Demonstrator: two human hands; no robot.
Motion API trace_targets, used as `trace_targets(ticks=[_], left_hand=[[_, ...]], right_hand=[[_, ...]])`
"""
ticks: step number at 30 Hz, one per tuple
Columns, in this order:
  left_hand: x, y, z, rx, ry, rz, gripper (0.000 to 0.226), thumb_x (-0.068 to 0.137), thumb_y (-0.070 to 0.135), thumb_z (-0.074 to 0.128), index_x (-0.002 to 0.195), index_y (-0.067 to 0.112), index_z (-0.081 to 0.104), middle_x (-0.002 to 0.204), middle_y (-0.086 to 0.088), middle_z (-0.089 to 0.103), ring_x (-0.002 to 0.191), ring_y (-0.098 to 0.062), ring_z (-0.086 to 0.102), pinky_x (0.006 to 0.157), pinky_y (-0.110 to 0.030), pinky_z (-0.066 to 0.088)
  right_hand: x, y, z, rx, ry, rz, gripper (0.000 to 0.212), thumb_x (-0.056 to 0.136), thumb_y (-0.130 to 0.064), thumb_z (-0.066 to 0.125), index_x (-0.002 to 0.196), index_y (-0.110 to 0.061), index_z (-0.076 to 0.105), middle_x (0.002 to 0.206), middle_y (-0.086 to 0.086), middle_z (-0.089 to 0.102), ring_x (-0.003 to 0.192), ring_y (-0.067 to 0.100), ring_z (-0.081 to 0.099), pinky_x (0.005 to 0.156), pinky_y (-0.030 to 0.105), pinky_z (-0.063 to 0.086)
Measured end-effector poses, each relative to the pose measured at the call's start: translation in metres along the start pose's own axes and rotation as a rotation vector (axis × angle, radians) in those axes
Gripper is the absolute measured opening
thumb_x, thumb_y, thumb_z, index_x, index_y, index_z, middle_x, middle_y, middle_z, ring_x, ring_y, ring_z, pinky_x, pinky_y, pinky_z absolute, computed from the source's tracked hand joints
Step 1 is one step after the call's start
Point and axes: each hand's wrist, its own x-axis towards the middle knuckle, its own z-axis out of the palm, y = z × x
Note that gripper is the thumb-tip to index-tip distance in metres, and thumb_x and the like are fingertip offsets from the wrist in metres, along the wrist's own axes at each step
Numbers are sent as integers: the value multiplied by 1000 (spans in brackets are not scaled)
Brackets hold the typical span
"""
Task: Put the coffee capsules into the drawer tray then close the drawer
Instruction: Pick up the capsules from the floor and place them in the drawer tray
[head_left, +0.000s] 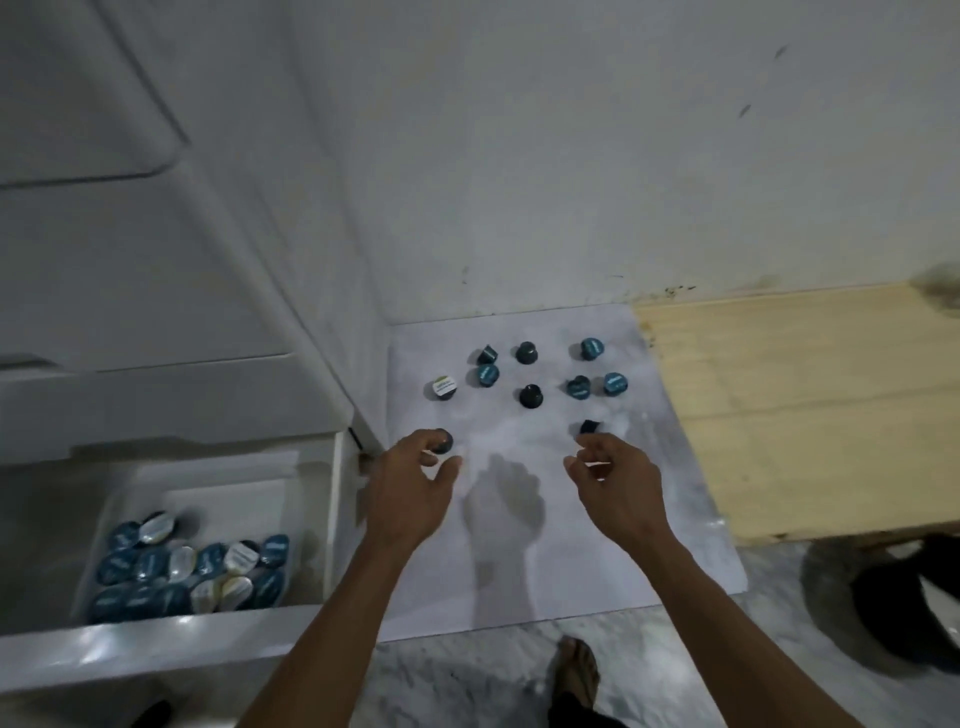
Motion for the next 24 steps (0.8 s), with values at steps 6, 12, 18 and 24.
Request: trace_targets(ticks=[6,12,18,24], left_hand=[[18,-8,48,156,108,-189,45,84,19,73,125,10,58,123,-12,60,106,-25,63,88,-25,47],[53,-38,82,257,87,-253,63,87,23,70,142,9,42,145,-15,43,134,-30,40,107,-35,34],[67,-59,107,335,72,-205,38,87,12,68,124,8,59,125,-15,59,118,-31,51,94,-33,42],[72,-66,117,330,88,-158,23,81,3,71,103,6,64,105,-18,64,96,-27,55,79,-21,36]], right_hand=[[56,48,-3,-67,-3,70,49,85,-25,73,130,-19,54,120,6,63,96,21,65,85,28,51],[90,78,17,-155,-62,69,67,85,-24,73,143,-20,40,141,11,46,121,30,53,103,45,46],[100,92,31,-220,-50,-52,42,94,-18,60,135,-15,51,133,11,53,120,30,52,102,35,42],[105,91,30,-273,-65,-119,41,90,-26,65,129,-19,52,120,7,59,109,26,54,82,33,48]])
